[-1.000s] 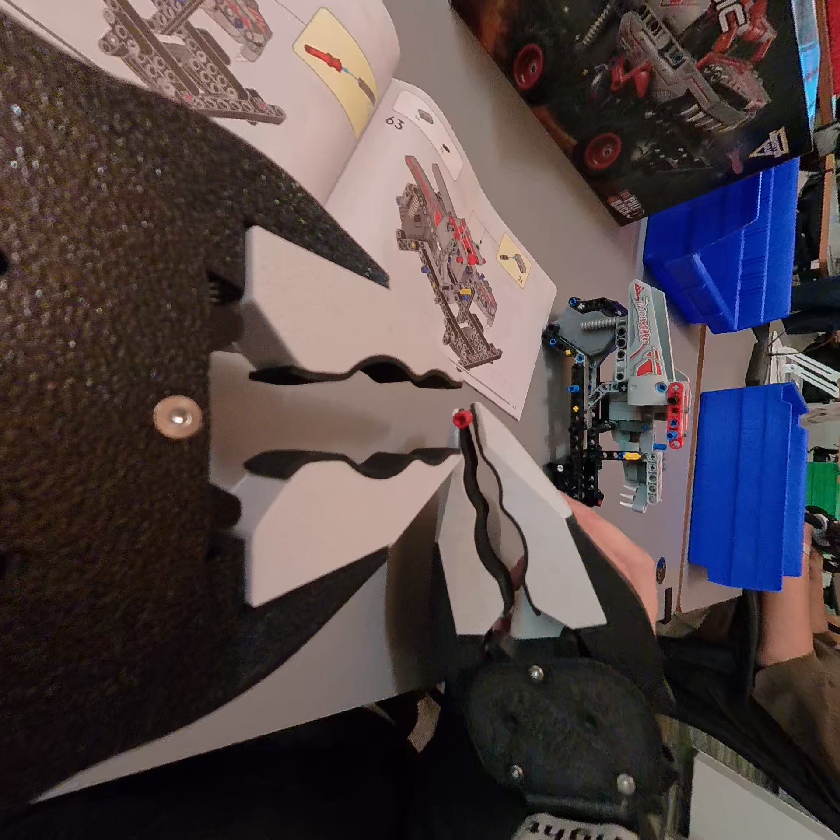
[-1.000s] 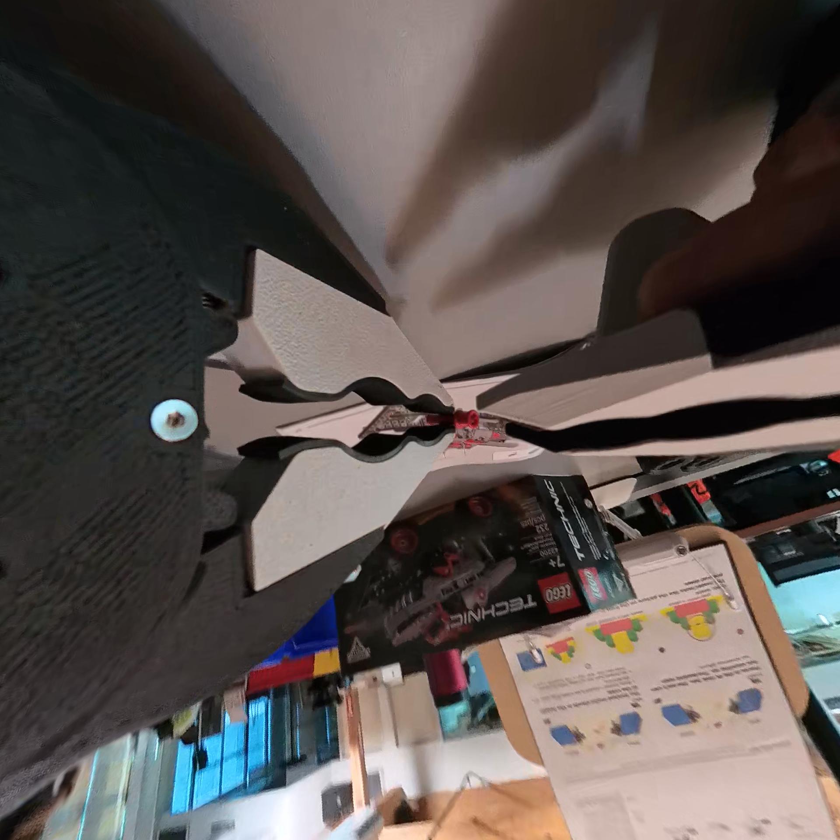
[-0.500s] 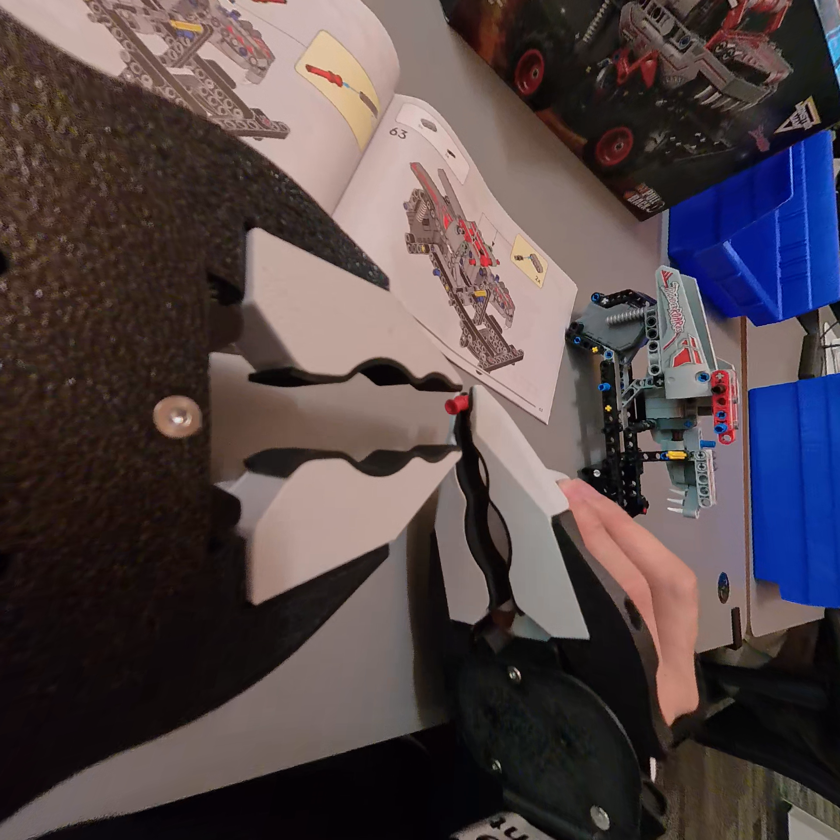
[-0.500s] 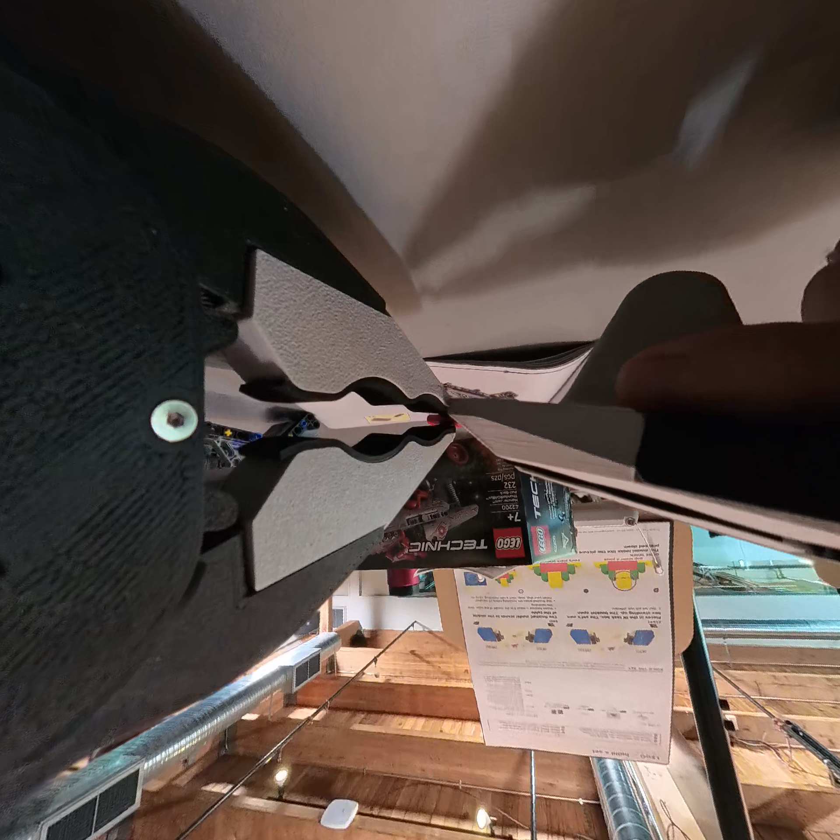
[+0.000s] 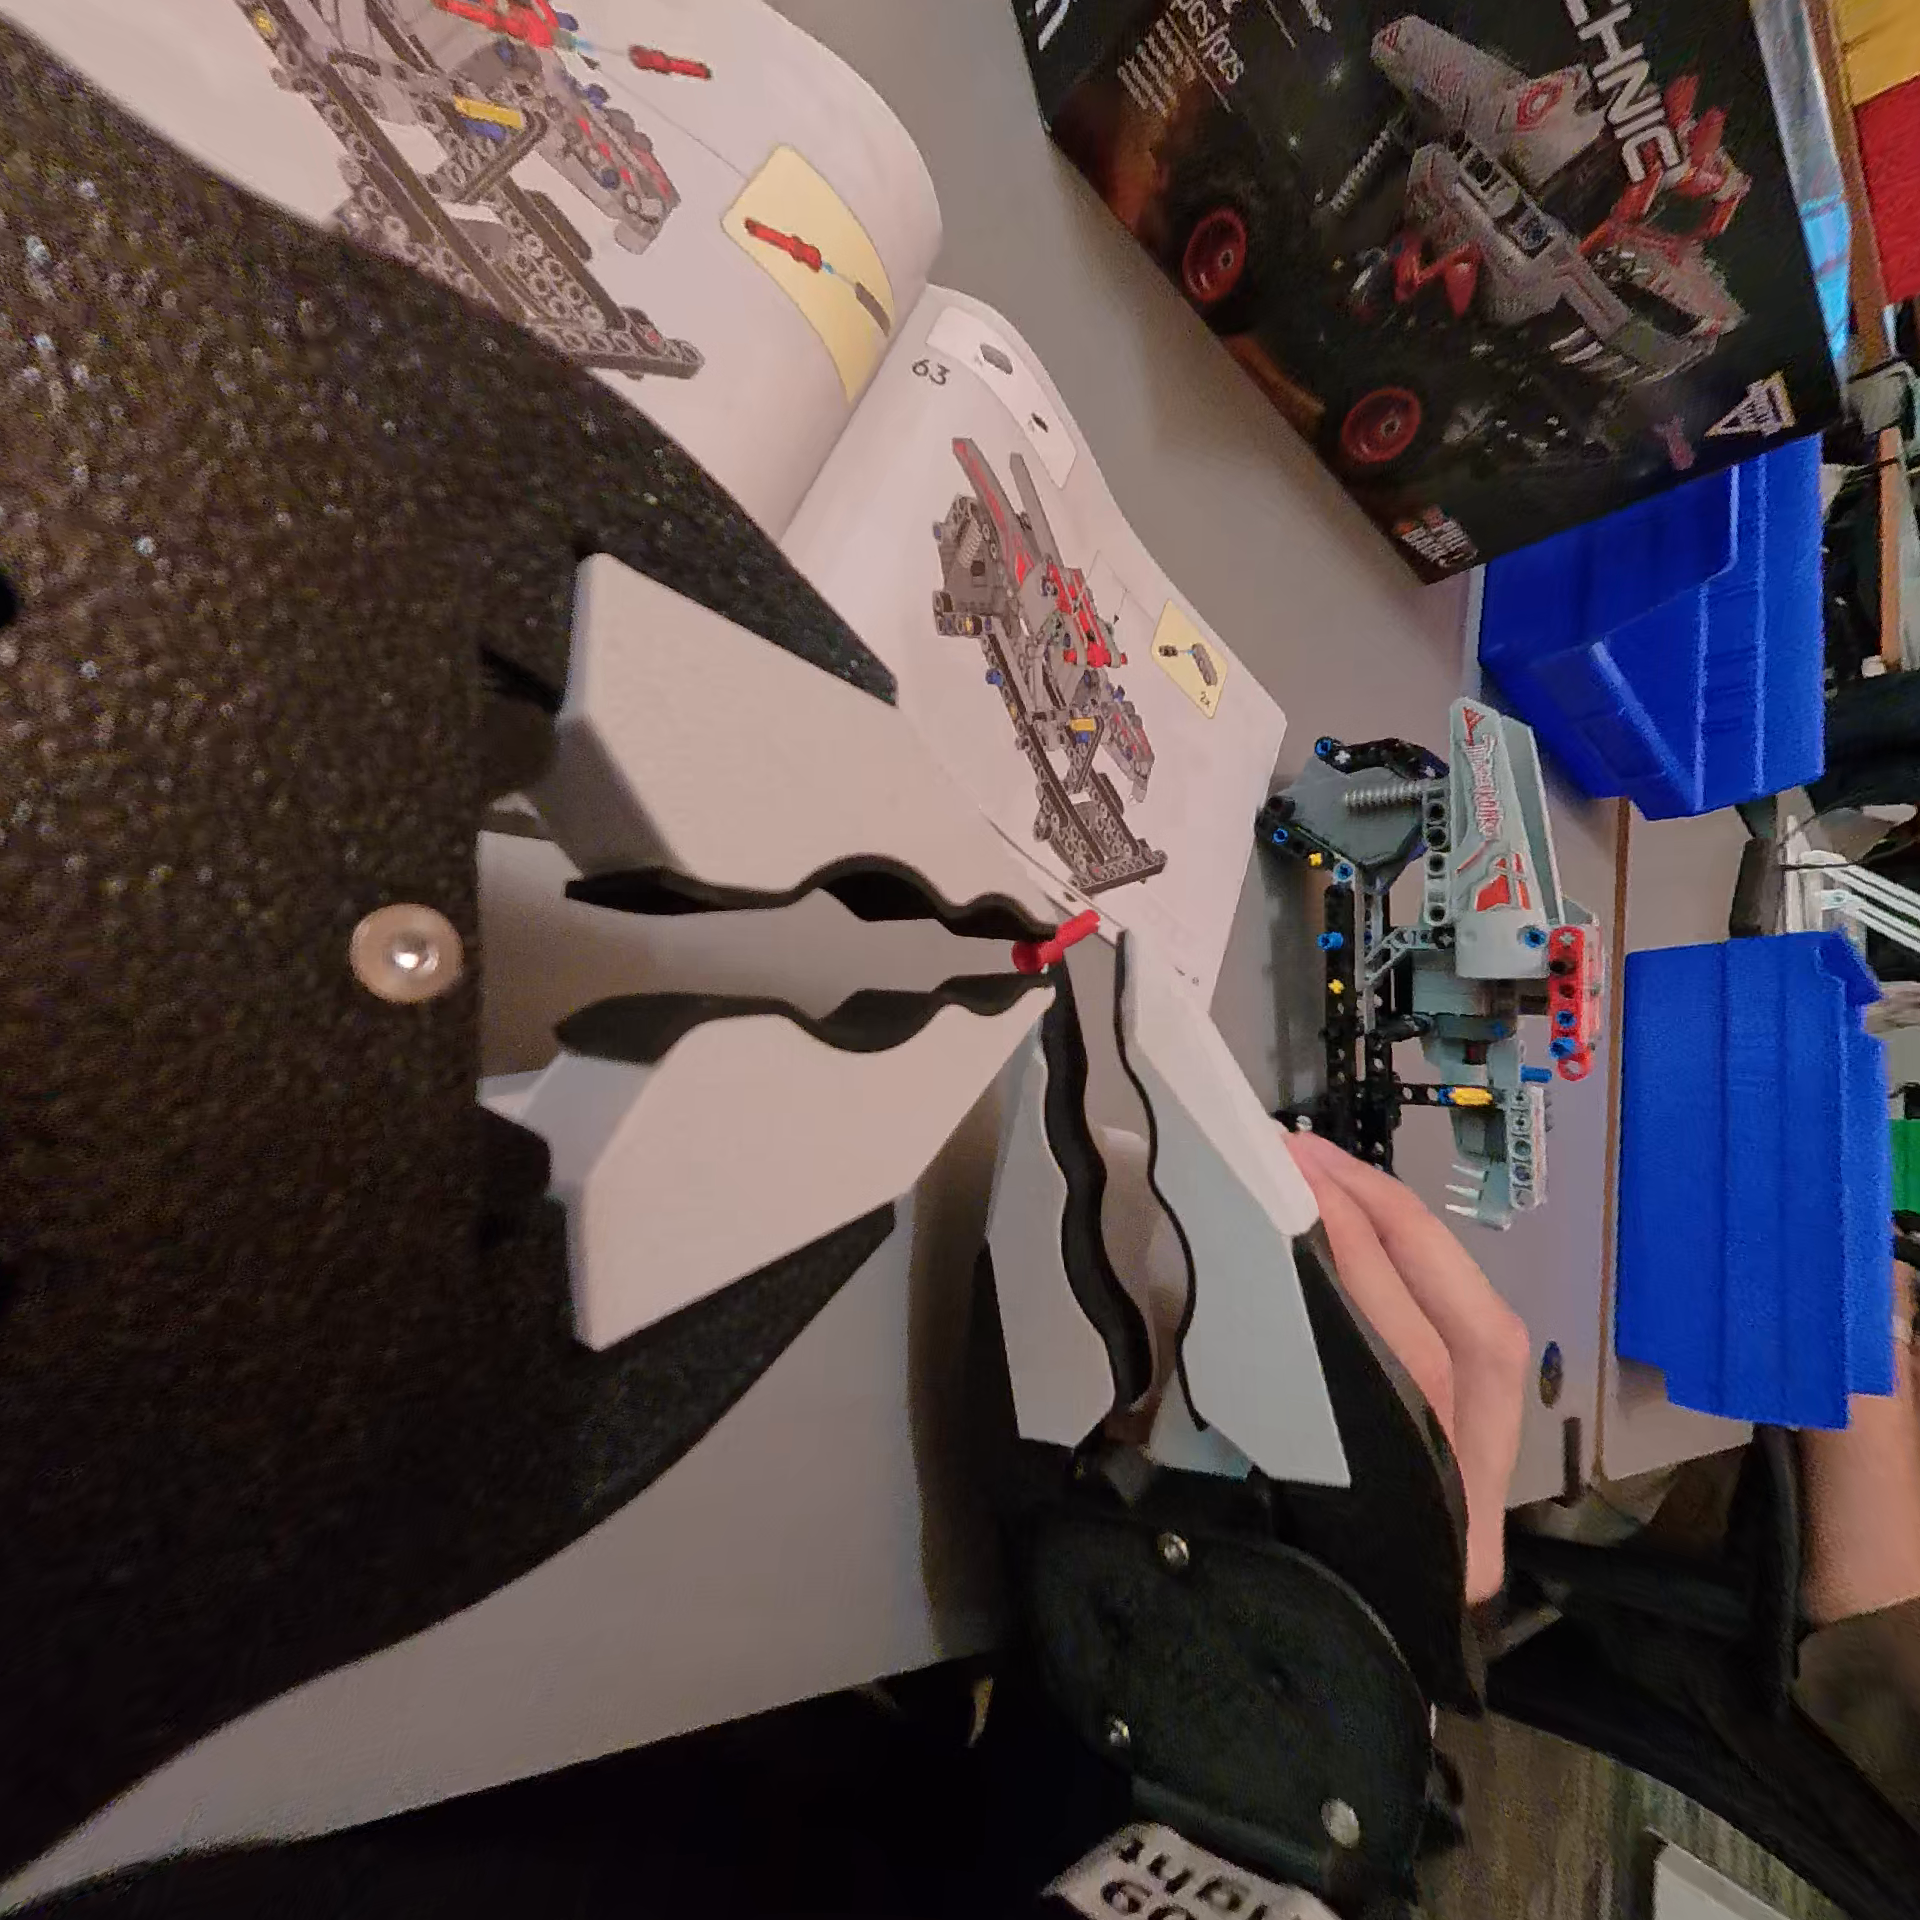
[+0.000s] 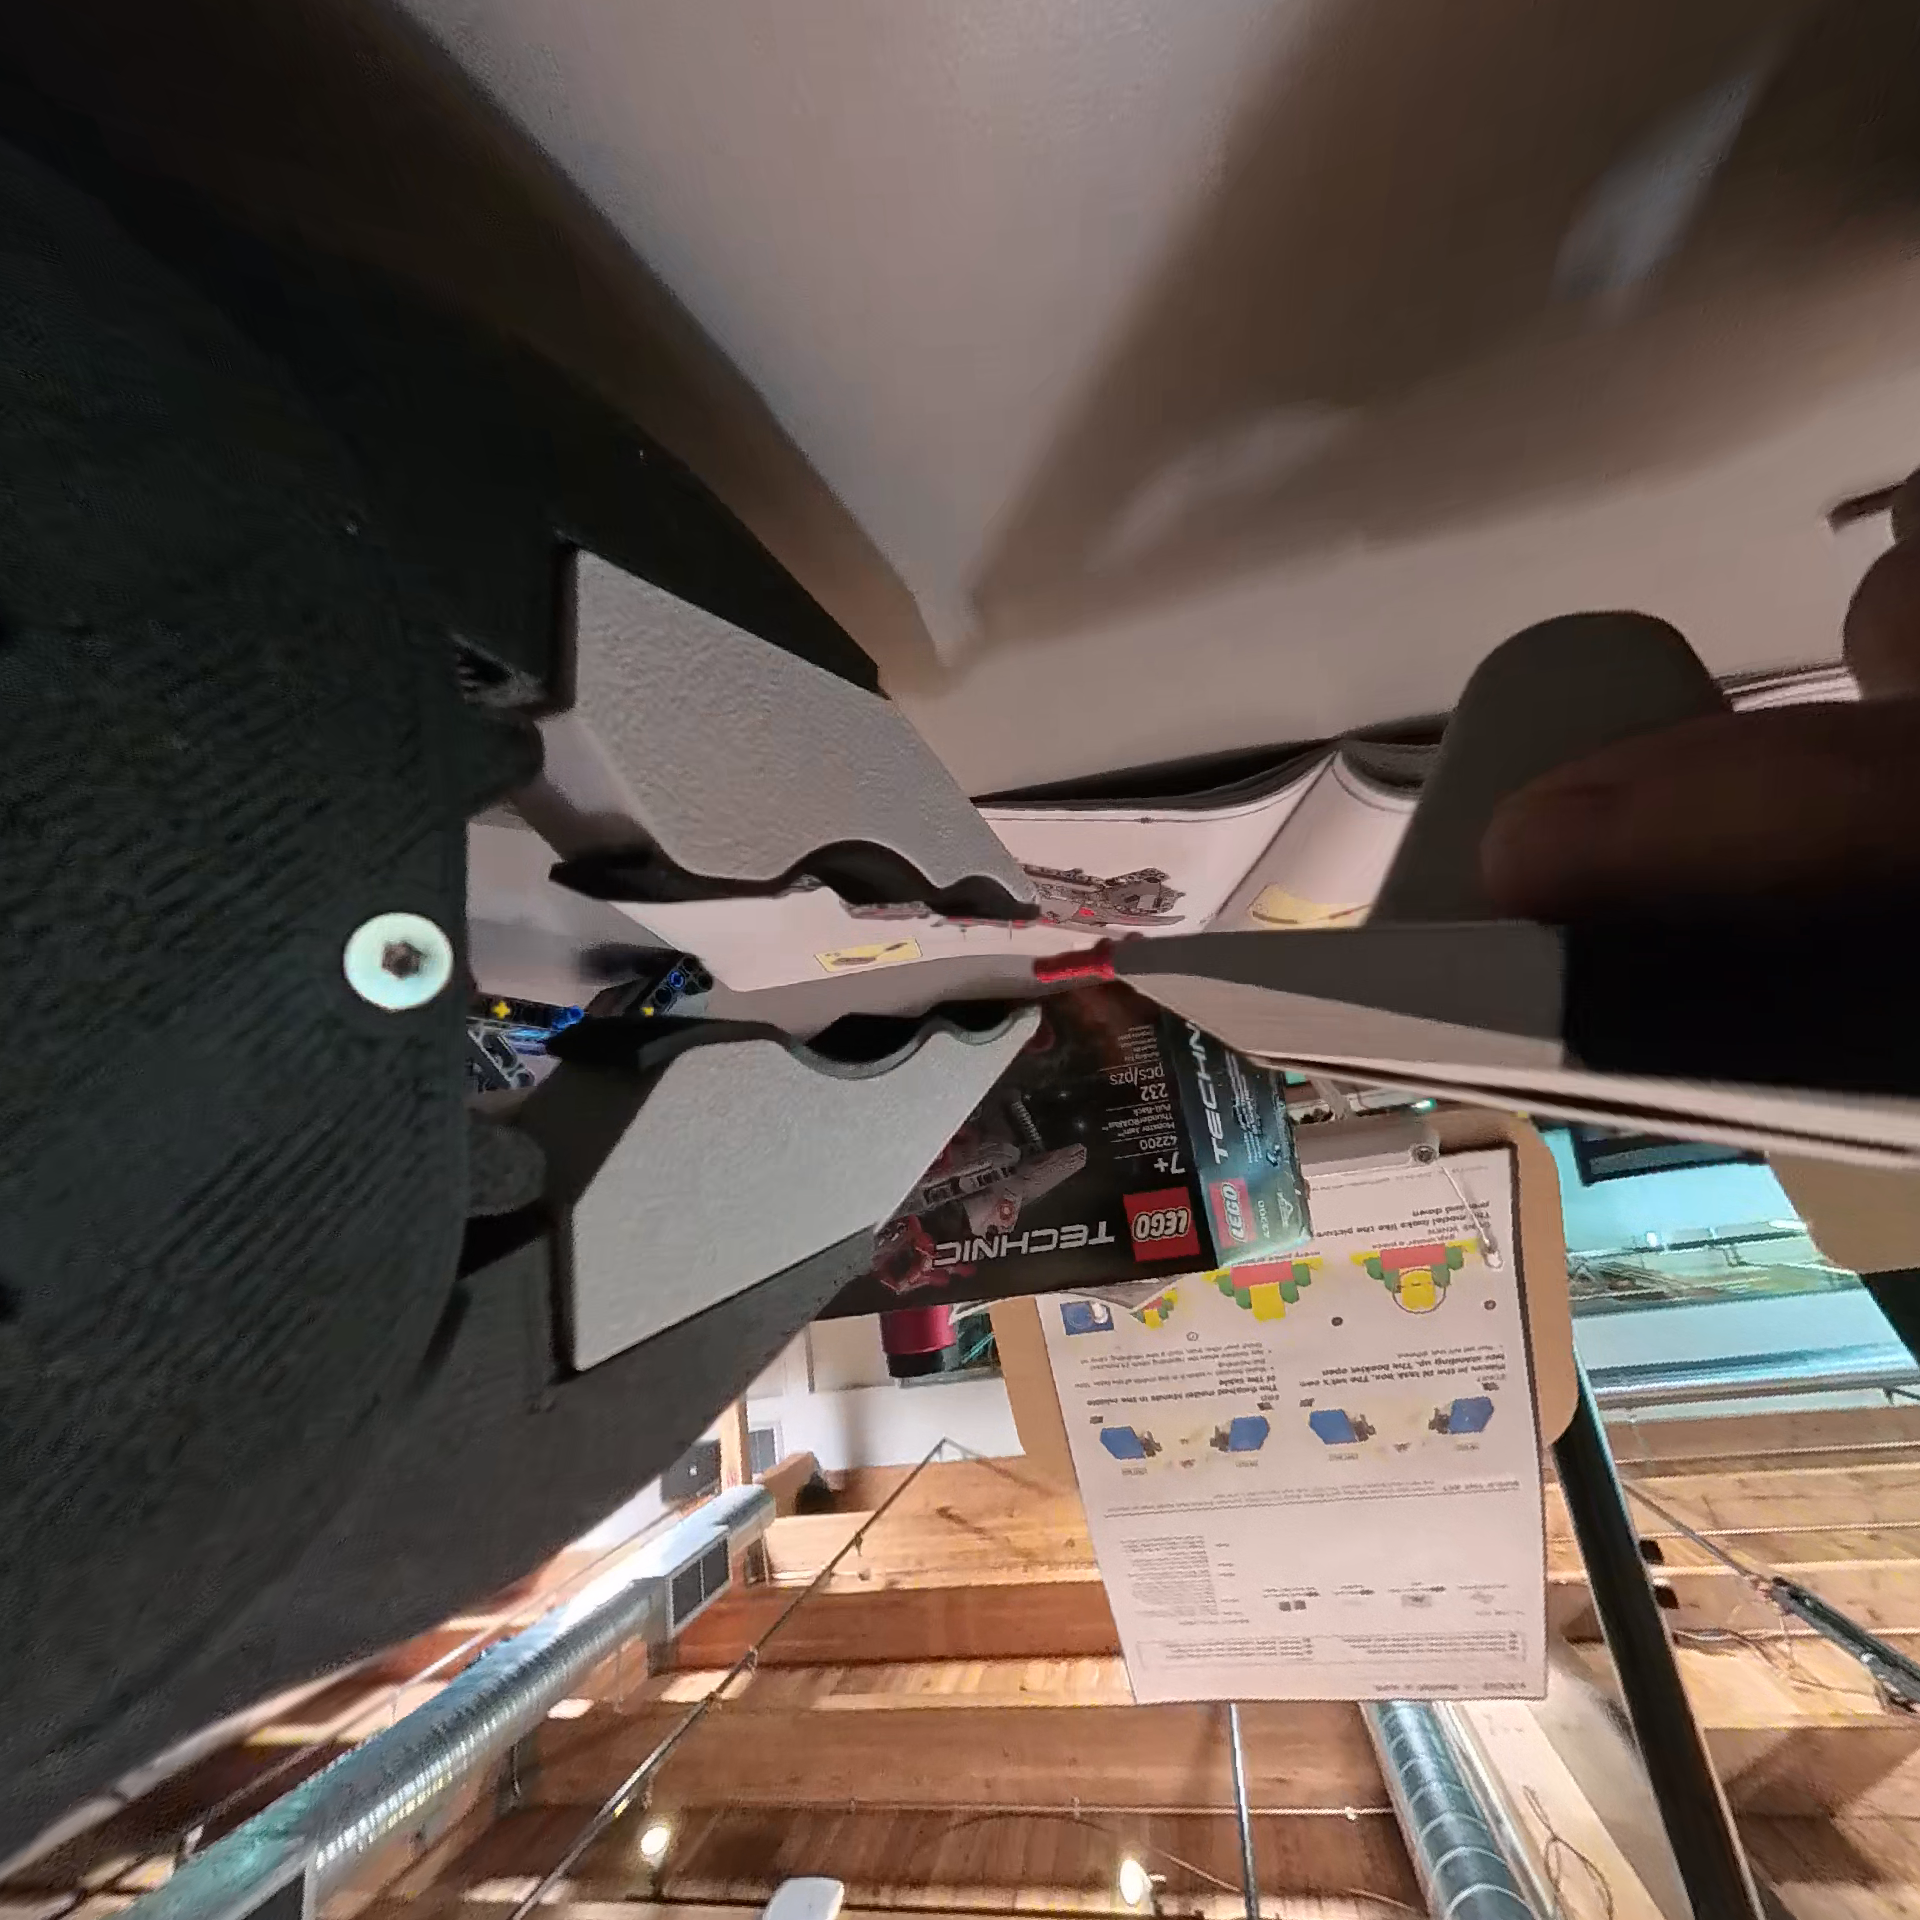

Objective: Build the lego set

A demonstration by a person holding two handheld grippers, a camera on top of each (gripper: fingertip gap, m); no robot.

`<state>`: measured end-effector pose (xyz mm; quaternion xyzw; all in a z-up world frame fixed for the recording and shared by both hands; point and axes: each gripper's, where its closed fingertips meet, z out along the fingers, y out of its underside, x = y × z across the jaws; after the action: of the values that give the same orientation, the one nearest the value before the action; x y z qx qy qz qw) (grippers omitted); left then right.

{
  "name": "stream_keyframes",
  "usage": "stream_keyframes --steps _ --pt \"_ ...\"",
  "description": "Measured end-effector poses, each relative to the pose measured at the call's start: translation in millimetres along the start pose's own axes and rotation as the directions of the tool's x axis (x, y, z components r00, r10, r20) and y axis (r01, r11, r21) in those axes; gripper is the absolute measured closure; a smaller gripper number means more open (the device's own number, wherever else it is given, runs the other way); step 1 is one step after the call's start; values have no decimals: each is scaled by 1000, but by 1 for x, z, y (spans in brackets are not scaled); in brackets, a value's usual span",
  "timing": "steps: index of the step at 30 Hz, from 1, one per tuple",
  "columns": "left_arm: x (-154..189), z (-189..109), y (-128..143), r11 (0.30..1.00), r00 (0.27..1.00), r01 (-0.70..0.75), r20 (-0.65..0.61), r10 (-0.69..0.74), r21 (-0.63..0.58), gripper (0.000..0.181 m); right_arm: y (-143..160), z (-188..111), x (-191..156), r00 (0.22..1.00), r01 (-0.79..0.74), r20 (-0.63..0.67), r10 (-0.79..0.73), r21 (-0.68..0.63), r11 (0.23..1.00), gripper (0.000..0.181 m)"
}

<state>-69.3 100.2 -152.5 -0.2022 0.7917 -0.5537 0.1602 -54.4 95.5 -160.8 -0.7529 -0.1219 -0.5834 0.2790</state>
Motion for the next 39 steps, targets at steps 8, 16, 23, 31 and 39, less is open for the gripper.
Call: stream_keyframes --steps 8,16,23,31,39 --pt "14 -11 -15 994 987 59 -155 -44 93 178 -9 -8 19 988 -142 -46 147 94 985 166" --pt "10 -6 -8 998 994 22 -109 -16 51 170 -12 -6 11 1000 1 -4 -1 40 999 179" --pt "-2 -12 -5 999 999 -31 -31 31 12 177 -23 0 17 1000 -9 -3 9 69 998 179" --pt "-39 -49 -5 999 997 -11 73 13 -31 178 -46 24 22 999 -17 30 13 108 994 179" --pt "-138 -212 -20 987 886 73 444 -130 142 178 -97 42 -26 702 -474 619 351 39 879 165"
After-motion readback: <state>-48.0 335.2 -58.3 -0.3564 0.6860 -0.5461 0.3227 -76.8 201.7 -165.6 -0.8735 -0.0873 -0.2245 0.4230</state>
